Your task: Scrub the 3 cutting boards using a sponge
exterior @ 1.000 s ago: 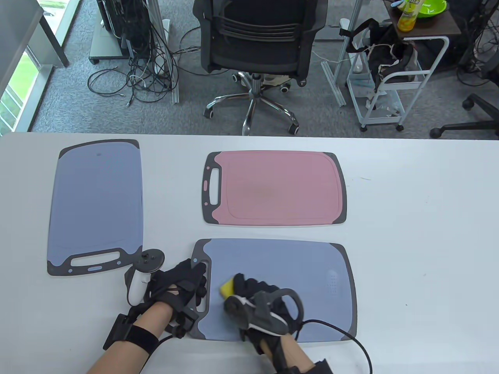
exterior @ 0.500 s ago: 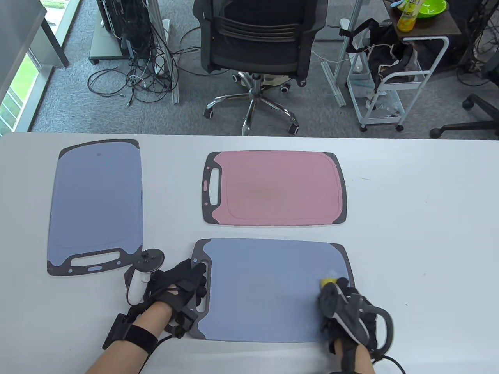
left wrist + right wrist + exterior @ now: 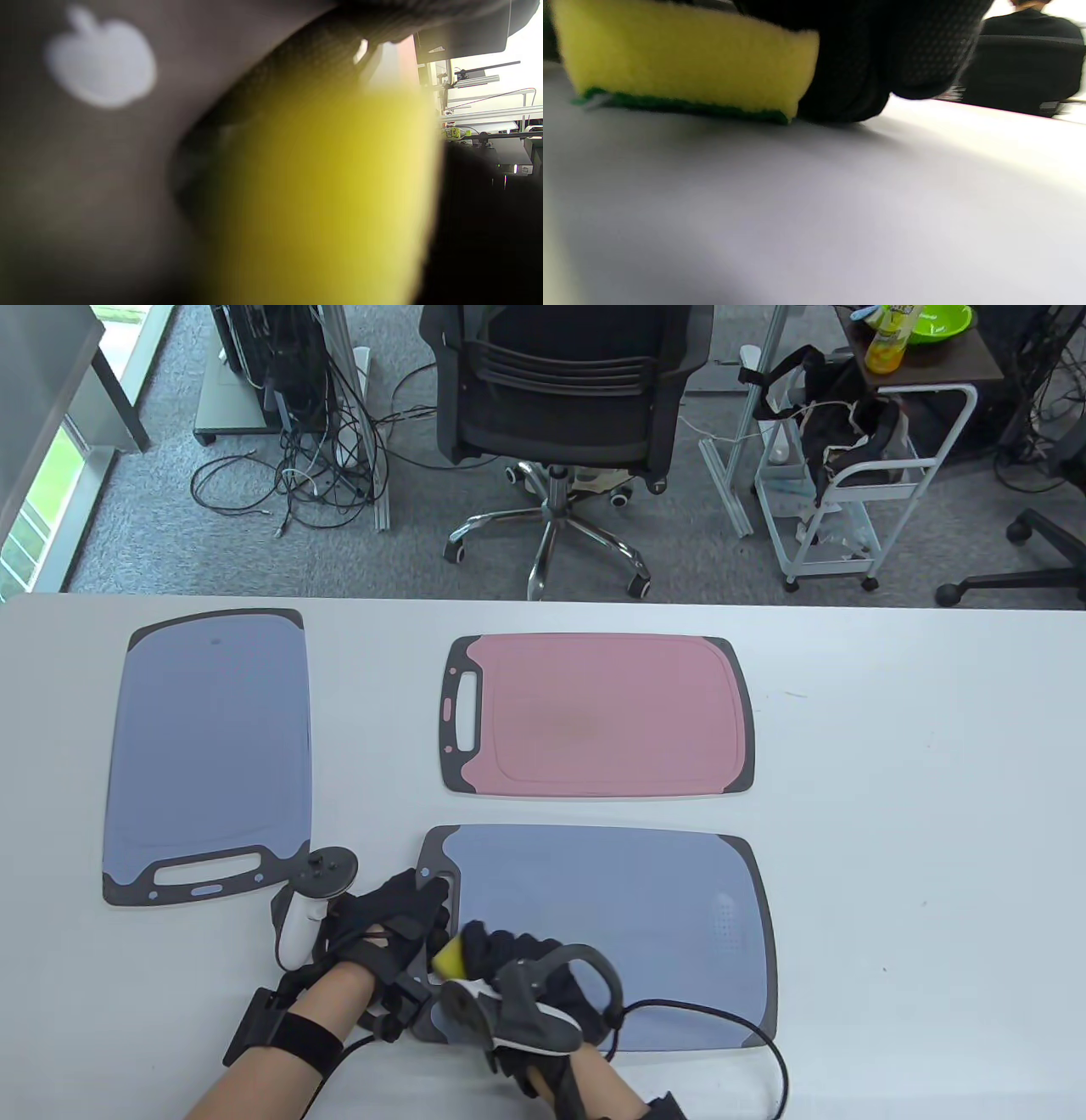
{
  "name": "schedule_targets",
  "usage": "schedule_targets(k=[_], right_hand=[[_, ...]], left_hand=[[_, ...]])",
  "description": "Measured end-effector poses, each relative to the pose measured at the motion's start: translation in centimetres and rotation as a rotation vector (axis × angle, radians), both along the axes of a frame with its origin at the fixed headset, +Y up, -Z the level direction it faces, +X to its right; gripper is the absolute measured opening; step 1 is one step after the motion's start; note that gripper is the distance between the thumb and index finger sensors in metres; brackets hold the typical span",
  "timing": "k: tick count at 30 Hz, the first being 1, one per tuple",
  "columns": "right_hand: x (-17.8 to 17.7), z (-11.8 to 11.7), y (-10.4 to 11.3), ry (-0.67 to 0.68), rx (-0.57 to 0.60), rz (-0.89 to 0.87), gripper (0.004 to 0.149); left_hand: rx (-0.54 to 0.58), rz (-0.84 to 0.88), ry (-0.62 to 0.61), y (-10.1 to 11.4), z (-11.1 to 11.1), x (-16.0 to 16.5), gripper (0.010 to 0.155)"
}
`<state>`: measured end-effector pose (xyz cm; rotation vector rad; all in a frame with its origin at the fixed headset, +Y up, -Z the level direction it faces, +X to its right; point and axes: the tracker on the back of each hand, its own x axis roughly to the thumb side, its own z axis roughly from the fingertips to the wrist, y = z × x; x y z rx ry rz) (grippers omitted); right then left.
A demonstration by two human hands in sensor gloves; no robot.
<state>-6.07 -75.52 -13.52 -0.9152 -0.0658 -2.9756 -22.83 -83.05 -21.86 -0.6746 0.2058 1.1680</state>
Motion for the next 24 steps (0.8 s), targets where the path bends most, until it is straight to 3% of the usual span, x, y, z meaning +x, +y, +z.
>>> schedule_targets(k=[2,4,6,8,12,14,15,17,19,24], right_hand=[[0.3,-0.1,0.1,-0.038,0.021,0.089,0.072],[3.0,-0.6,0.0,-0.128,0.04,0.088,0.071],[7.7,-1.4,-0.4,-0.273,0.026,0.11,0.071],[14.8,-1.9,-0.8,-0.484,-0.009,0.102,0.071],[25.9,-1.0,-1.8,-0.863,-0.072,0.106,0.071],[28.9,-0.4,-1.9,-0.98,-0.088,0.019,0.071],[29.1,-0.4,-2.1,-0.992,-0.131,-0.027,0.071],[27.4,-0.7,-2.0,-0.944,-0.067,0.016,0.072],[24.0,-1.4,-1.7,-0.731,-0.023,0.131,0.071],[9.7,-1.2,-0.8,-0.294,0.006,0.046,0.072]], left_hand=[[-0.002,0.004,-0.001,0.0,0.0,0.0,0.056],[-0.001,0.005,-0.002,0.0,0.0,0.0,0.056],[0.0,0.003,-0.002,0.0,0.0,0.0,0.056],[0.0,0.003,-0.003,0.0,0.0,0.0,0.056],[0.003,-0.003,-0.003,0.0,0.0,0.0,0.056],[0.004,-0.006,-0.003,0.0,0.0,0.0,0.056],[0.004,-0.008,-0.005,0.0,-0.1,0.0,0.056],[0.005,-0.009,-0.005,0.0,-0.1,0.0,0.056],[0.004,-0.008,-0.005,0.0,-0.1,0.0,0.056],[0.009,-0.017,-0.002,0.0,0.0,0.1,0.056]])
